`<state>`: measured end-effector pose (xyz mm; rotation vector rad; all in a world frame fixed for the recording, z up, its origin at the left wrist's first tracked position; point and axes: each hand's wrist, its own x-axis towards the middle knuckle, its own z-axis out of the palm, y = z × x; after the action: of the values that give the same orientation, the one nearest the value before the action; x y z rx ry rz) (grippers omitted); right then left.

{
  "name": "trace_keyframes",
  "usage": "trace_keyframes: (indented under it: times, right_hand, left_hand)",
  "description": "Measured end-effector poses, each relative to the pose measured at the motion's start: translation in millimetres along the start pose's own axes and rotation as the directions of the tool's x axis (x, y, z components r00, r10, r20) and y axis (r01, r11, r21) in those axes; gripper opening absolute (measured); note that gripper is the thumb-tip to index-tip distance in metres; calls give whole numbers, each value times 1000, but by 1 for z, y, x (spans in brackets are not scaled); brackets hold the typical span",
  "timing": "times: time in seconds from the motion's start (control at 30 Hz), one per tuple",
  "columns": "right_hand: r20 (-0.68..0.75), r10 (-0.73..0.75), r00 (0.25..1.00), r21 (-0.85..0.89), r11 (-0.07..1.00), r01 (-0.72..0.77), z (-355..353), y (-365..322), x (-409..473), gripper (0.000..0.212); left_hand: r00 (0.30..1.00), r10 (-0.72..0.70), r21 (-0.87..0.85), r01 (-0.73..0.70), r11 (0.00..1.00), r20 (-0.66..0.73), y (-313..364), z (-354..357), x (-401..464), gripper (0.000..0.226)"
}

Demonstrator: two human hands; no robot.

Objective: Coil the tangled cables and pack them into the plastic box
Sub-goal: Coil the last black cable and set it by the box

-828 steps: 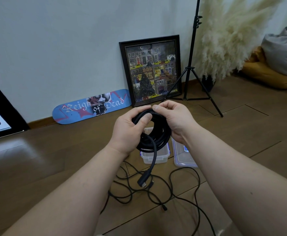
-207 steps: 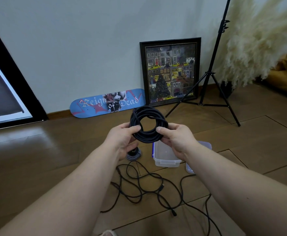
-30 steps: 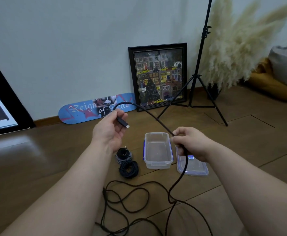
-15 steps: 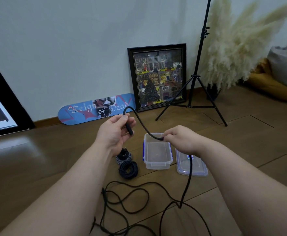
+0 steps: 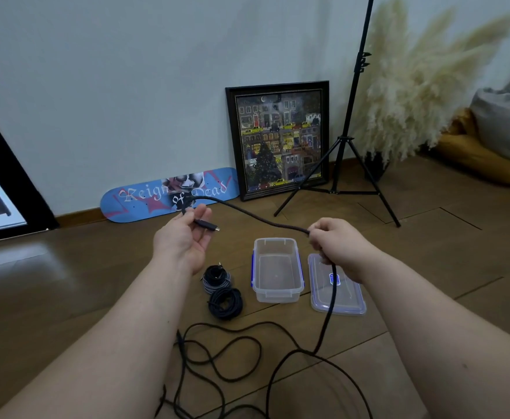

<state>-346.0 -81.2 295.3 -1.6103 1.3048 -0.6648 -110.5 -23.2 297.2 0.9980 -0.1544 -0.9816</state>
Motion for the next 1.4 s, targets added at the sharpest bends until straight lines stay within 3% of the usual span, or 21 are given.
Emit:
trace_keyframes:
  times: [0.1,0.23,0.33,0.47,0.57,0.67,0.77,0.87,1.0,1.23,1.3,1.4]
  right_hand:
    - [4,-53,999,125,991,52,-3,3,-1,21]
    - [-123,-168,978,-138,979,150,-3,6,3,24]
    - [-124,-277,953,-370,904,215,2,-2,4,17]
    - [34,-293,956,-666,706,240,12,-8,1,16]
    - [241,-213,947,-724,611,321,13,-15,-5,16]
    - [405,-194,893,-517,757,399,15,-26,-13,12]
    - [413,-226,882,-223,914,338,11,-32,-19,8]
    - [364,-240,900,9,967,254,9,-31,-21,9]
    - [176,-227,958,282,944,172,11,-26,-17,8]
    - [-79,-230,970,373,895,243,15,-18,-6,8]
    - [-112,-216,970,371,896,243,15,-15,-3,9]
    - [-117,-235,965,345,901,262,14,-11,-3,7]
  left_hand:
    - [1000,13,5,-13,1000,-2,1,-2,2,17]
    - [997,6,95,-13,995,78,-2,2,-2,10]
    - [990,0,149,-21,989,140,-6,6,-6,15]
    - [983,9,195,-46,980,186,-8,8,-10,16]
    - [974,30,252,-88,964,224,-10,10,-15,15]
    - [956,46,394,-163,905,289,-13,10,-21,14]
    - [928,27,519,-231,823,371,-18,12,-28,15]
    - [909,-42,557,-217,802,415,-20,14,-34,15]
    - [871,-191,524,-87,847,453,-23,21,-43,18]
    - [798,-342,423,122,898,496,-32,38,-56,33]
    - [783,-368,406,162,899,502,-33,41,-57,38]
    - [797,-336,381,144,913,503,-35,43,-58,28]
